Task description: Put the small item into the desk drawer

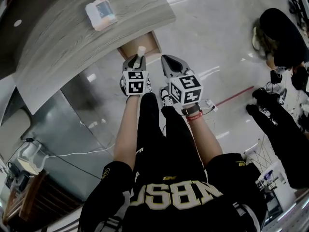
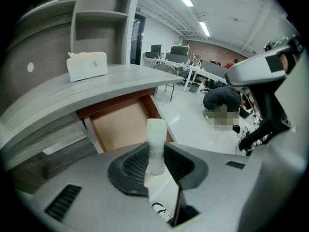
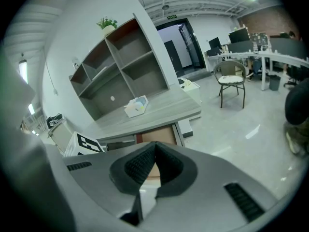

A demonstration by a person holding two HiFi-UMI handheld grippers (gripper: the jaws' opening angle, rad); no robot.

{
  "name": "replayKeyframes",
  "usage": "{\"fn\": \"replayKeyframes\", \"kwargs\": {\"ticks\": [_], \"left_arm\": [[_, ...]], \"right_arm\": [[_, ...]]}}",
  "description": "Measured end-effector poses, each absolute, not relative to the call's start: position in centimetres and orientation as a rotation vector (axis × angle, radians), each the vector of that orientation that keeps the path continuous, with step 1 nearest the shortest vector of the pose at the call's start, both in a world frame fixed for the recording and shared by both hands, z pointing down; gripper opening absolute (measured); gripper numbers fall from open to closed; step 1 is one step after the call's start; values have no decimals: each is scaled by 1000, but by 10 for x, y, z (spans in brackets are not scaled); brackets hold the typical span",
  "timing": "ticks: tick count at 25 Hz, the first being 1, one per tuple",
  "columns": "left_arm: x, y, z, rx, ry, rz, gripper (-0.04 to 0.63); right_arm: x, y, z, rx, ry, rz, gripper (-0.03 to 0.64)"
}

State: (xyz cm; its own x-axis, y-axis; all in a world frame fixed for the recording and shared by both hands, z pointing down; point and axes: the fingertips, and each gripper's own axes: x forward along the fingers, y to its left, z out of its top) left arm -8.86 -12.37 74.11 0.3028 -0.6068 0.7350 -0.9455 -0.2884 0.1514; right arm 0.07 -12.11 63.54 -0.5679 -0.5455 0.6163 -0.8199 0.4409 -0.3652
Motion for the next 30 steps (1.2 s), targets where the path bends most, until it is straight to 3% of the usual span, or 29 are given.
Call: {"fn": "replayKeyframes", "kwargs": {"ticks": [23, 30], "left_arm": [[-49, -134, 860, 2221, -819, 1720, 112], [-46, -126, 883, 2182, -709, 1776, 118]], "right_arm": [[29, -121, 675, 1176, -2232, 1004, 6], [37, -120, 678, 1195, -2218, 1025, 6]]}}
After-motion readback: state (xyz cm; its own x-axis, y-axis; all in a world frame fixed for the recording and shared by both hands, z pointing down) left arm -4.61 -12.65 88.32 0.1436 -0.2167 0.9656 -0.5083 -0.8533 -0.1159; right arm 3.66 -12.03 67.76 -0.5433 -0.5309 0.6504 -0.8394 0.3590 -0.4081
